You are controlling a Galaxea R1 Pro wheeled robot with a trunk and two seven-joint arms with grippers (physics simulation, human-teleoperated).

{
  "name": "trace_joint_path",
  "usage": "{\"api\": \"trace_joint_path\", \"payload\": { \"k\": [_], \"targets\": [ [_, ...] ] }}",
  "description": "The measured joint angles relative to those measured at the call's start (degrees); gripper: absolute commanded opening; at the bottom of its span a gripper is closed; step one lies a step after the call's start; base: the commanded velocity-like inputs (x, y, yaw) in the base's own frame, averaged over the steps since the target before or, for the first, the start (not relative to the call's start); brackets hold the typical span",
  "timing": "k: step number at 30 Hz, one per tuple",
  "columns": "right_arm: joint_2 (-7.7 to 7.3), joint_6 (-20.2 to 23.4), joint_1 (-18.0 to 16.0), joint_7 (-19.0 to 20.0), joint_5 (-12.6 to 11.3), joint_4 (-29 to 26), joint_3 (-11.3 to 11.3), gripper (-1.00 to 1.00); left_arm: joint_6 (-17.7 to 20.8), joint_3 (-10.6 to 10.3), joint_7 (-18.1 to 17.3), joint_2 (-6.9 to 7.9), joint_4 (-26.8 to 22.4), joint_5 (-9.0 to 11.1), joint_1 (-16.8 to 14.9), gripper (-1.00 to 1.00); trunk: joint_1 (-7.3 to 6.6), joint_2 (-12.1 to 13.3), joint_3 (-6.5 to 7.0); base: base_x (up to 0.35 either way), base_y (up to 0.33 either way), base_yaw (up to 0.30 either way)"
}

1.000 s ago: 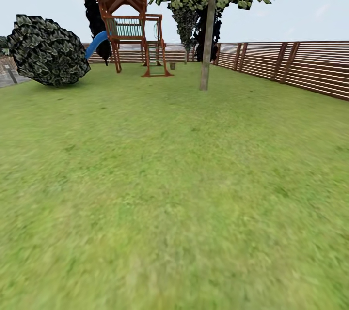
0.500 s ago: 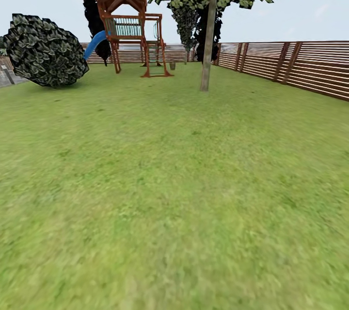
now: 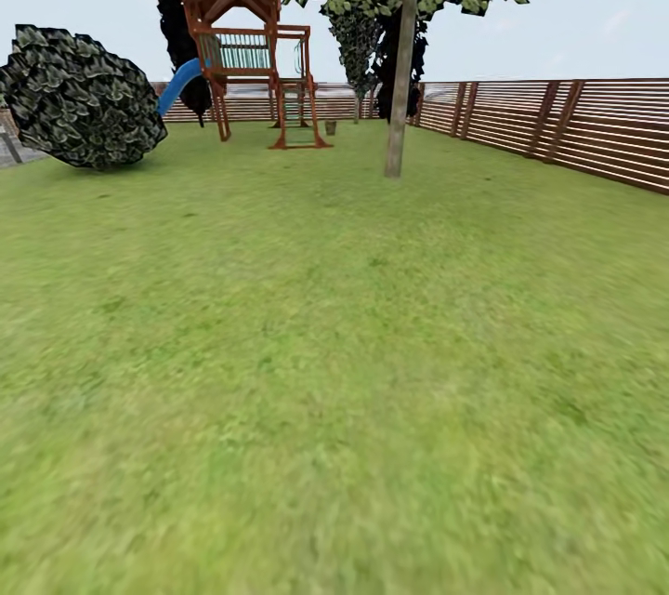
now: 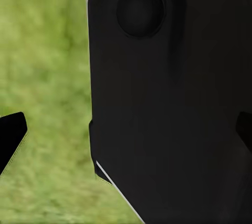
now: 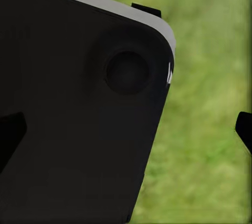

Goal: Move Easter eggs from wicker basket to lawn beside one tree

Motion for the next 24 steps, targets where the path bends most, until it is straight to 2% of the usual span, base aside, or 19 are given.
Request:
{"api": "trace_joint_path", "payload": {
  "k": [24],
  "targets": [
    [0.11,0.03,0.0,0.0,-0.2,0.0,-0.25,1.0,0.0,0.0,0.0,0.0,0.0,0.0,0.0,1.0,0.0,0.0,0.0,0.342,0.0,0.0]
  ]
}}
